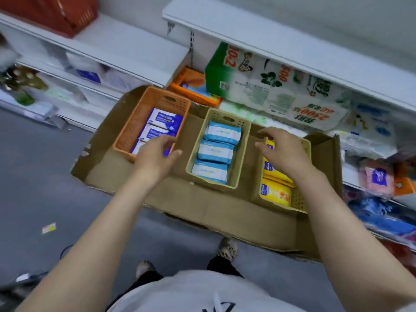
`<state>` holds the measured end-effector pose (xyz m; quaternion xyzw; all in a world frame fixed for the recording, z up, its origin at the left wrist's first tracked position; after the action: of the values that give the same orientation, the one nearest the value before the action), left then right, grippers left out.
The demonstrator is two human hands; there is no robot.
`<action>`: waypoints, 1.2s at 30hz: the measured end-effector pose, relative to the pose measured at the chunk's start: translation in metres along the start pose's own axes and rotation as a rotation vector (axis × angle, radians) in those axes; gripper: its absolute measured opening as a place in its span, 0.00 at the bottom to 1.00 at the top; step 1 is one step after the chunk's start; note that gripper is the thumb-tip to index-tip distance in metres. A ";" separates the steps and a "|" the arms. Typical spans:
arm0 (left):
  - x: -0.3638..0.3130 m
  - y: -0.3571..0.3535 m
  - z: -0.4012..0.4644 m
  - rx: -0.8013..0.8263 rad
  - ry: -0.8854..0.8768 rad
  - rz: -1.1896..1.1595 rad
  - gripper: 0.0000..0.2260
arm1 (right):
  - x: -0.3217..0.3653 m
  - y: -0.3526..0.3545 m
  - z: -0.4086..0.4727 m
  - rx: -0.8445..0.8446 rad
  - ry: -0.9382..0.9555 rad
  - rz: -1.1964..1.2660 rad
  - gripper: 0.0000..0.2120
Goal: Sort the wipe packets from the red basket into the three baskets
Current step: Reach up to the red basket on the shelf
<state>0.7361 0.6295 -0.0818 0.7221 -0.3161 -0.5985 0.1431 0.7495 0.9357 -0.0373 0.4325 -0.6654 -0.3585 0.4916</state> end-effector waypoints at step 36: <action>0.274 0.633 0.195 -0.318 -0.144 0.398 0.17 | 0.705 -0.096 0.299 -0.144 0.410 0.129 0.21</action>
<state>0.3927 0.0102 0.0292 0.5698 -0.3633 -0.6505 0.3467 0.3818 0.2613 0.0414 0.4167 -0.5505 -0.2775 0.6680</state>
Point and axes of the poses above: each hand's wrist, its own z-axis towards the middle knuckle, its own y-axis out of the back of the hand, x = y × z, the point moved 8 cm from there along z, towards the middle knuckle, and after that the axes turned 10 degrees about x, right-handed, at the moved point
